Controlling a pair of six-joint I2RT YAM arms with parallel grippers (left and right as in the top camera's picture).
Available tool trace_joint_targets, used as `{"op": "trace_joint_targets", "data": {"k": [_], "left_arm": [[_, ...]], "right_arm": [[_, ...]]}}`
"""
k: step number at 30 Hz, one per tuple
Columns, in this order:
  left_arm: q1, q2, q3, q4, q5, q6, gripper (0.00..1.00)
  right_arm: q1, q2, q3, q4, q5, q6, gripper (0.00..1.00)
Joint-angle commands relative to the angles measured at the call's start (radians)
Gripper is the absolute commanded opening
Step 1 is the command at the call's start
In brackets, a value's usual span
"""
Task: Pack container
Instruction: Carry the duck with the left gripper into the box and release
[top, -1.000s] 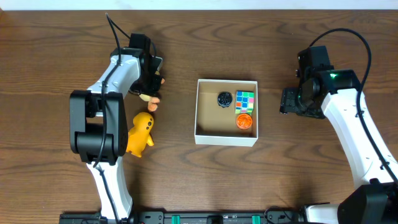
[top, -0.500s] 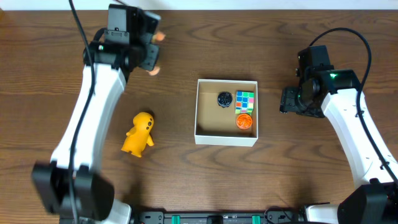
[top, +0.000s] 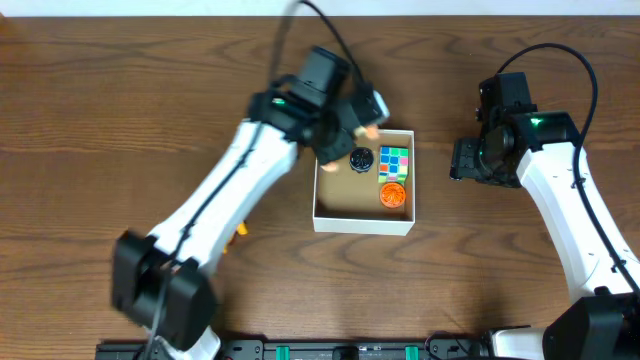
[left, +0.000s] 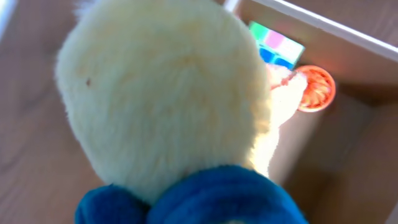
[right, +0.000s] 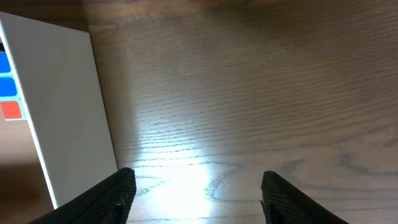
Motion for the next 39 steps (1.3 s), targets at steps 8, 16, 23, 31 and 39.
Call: {"op": "trace_joint_targets", "data": {"k": [8, 16, 23, 31, 39], "left_arm": [[-0.01, 0.197, -0.013, 0.003, -0.075, 0.069, 0.06], [0.034, 0.249, -0.013, 0.033, -0.093, 0.134, 0.22], [0.051, 0.252, -0.013, 0.048, -0.093, 0.133, 0.71], [0.05, 0.251, -0.013, 0.052, -0.093, 0.132, 0.83], [0.05, 0.18, 0.015, 0.043, -0.094, 0.098, 0.84]], "right_arm": [[0.003, -0.003, 0.009, -0.003, 0.014, -0.004, 0.67], [0.003, -0.003, 0.009, -0.003, 0.014, -0.004, 0.67], [0.003, -0.003, 0.009, -0.003, 0.014, -0.004, 0.66], [0.003, -0.003, 0.009, -0.003, 0.014, -0.004, 0.66], [0.003, -0.003, 0.009, -0.006, 0.018, -0.004, 0.66]]}}
